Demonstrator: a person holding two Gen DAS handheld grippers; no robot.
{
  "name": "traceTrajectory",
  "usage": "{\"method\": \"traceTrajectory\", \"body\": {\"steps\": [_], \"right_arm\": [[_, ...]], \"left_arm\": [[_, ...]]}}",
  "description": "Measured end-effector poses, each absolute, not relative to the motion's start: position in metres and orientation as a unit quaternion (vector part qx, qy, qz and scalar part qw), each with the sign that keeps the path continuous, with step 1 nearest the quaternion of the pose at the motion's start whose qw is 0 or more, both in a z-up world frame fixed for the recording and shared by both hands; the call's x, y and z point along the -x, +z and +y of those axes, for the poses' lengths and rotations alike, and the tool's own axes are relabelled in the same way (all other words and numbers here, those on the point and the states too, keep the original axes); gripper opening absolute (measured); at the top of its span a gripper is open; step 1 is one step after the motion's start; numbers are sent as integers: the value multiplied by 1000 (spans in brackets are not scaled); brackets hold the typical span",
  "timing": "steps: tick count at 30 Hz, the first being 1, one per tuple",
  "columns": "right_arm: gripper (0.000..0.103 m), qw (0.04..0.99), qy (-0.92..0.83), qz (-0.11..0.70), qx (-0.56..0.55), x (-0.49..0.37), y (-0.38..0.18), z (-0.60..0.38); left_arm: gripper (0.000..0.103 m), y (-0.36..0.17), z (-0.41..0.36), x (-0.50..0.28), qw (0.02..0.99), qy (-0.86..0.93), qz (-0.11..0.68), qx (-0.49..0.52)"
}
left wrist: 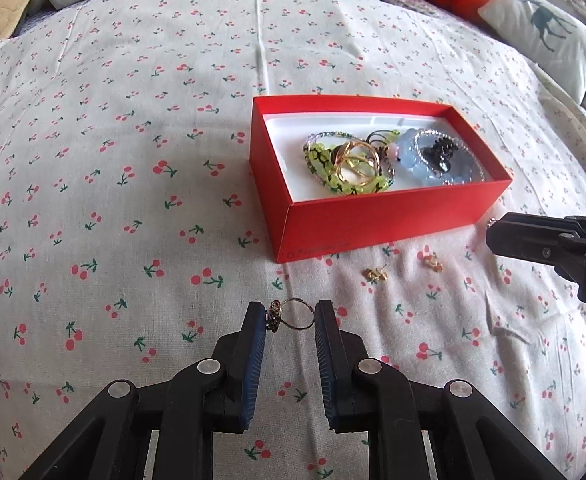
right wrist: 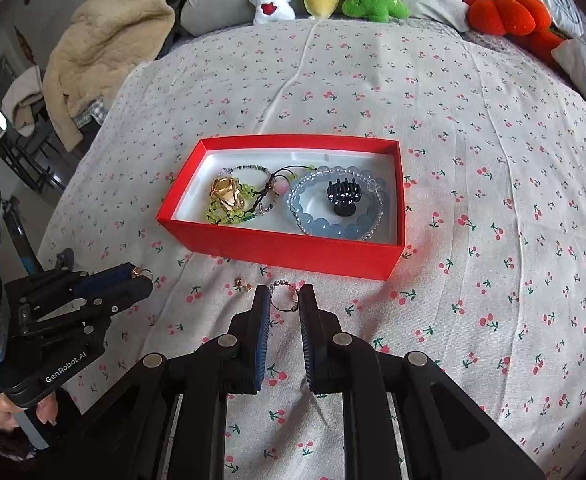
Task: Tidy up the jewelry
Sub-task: 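Lift the dark-stone ring with the left tool while the right tool grasps the pink-stone ring, then lower both rings into the red box and open both tools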
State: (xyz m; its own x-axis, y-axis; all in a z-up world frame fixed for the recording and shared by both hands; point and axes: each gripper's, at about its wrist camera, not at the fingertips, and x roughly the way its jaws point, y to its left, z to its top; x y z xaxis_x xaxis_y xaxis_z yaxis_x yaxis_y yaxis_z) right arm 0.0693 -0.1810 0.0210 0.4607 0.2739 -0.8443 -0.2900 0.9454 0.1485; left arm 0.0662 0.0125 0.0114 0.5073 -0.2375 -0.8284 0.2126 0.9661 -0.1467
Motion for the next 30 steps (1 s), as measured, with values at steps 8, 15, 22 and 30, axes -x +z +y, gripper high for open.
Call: {"method": "traceTrajectory", "body": {"steps": [8, 15, 22, 30], "right_arm": [[16, 867, 161, 470, -17, -72, 41, -188], [16, 873, 154, 460, -39, -86, 51, -194], [16, 872, 136, 465, -72, -104, 47, -202], [16, 864, 109, 482, -101, -122, 33, -217]], "left_arm": [[20, 29, 12, -79, 878, -131, 458, 34], [20, 37, 8, -101, 884, -130, 445, 57], [20, 43, -9, -126, 888, -150, 428, 81], [20, 34, -45, -140, 881, -184, 432, 62]]}}
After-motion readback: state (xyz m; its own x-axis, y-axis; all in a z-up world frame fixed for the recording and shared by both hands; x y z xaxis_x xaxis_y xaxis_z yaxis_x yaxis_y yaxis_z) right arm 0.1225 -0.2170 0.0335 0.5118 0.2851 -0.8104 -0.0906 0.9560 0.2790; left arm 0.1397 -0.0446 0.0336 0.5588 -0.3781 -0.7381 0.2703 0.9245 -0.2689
